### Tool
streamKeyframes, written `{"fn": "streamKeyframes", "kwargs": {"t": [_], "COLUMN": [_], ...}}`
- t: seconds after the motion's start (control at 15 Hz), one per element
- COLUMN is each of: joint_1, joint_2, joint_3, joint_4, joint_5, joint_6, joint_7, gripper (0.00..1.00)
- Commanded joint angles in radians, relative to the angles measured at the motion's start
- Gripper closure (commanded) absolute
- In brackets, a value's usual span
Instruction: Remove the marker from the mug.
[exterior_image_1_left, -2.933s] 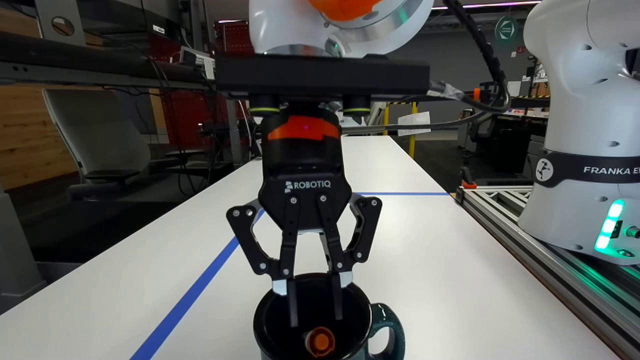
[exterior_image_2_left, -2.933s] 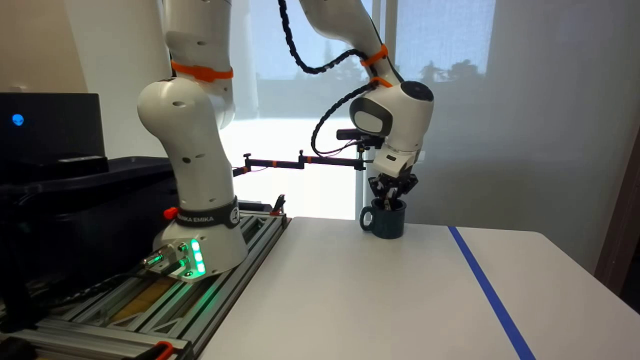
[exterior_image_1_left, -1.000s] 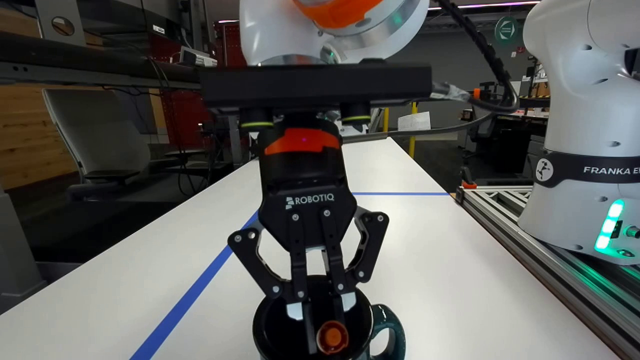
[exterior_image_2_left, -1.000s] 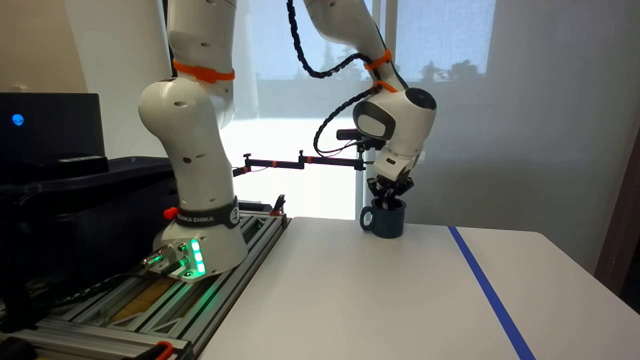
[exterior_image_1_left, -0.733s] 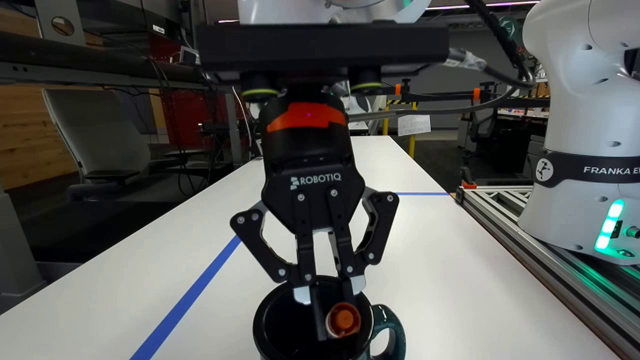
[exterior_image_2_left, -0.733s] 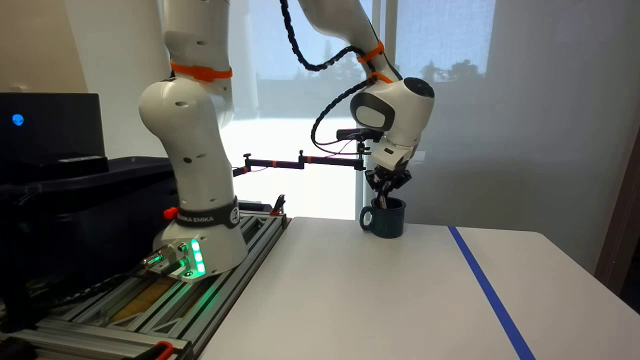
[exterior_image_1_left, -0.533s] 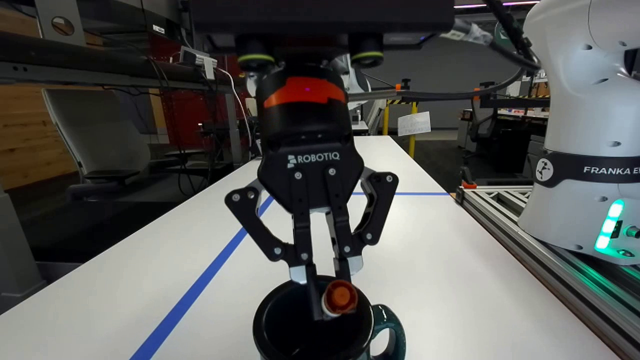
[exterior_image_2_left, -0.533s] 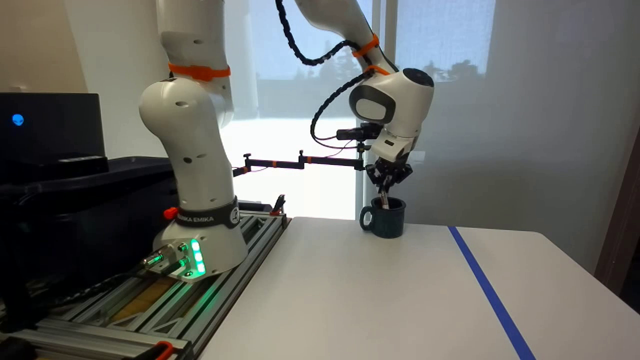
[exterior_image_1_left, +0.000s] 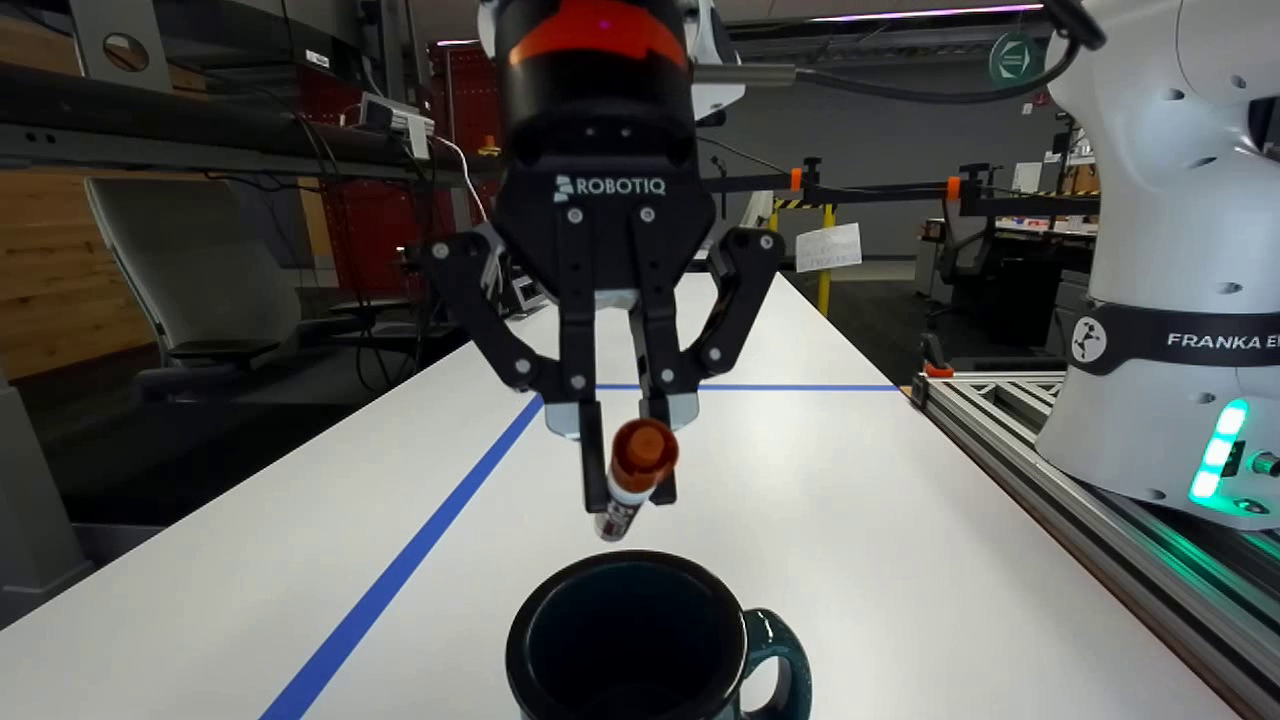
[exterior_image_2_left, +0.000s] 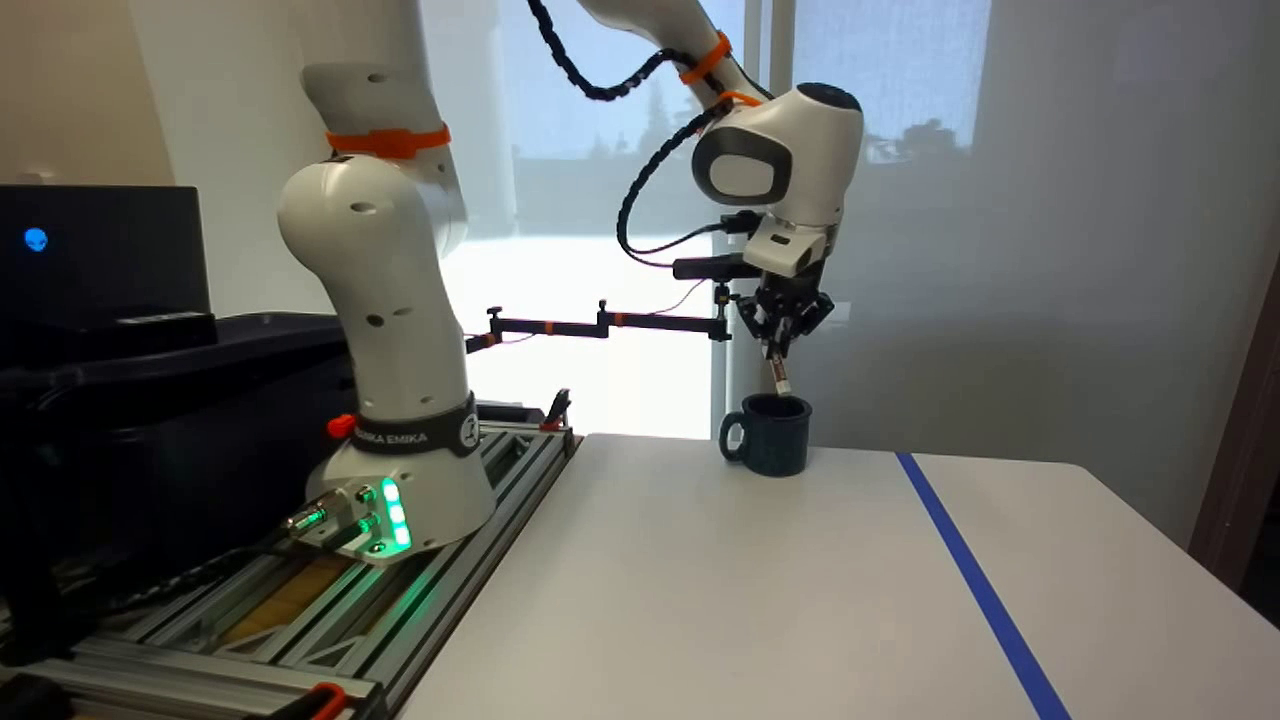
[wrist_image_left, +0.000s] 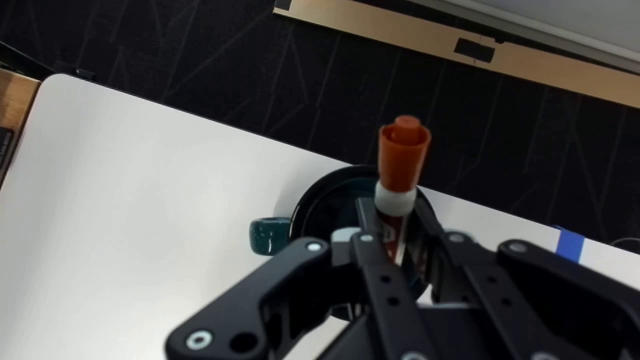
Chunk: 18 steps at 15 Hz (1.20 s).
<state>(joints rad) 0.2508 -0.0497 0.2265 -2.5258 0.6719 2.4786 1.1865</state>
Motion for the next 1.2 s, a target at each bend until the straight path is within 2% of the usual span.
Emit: {"fn": "streamKeyframes", "kwargs": {"t": [0.0,0.67,0.93,1.13], "joint_1": [-0.026,-0.133,-0.14,-0.127], "joint_2": [-0.079,0.005,0.083,0.154], "joint_3": [-0.001,-0.081,-0.1,-0.111], "joint_4": [-0.045,-0.111,-0.109,-0.104], "joint_5": [-0.081,-0.211,-0.263,-0.342], "joint_6": [0.021,0.196,0.223,0.266], "joint_7": [0.085,0.163,0.17,0.198], "gripper": [0.95,0.95,0.95,0.95]}}
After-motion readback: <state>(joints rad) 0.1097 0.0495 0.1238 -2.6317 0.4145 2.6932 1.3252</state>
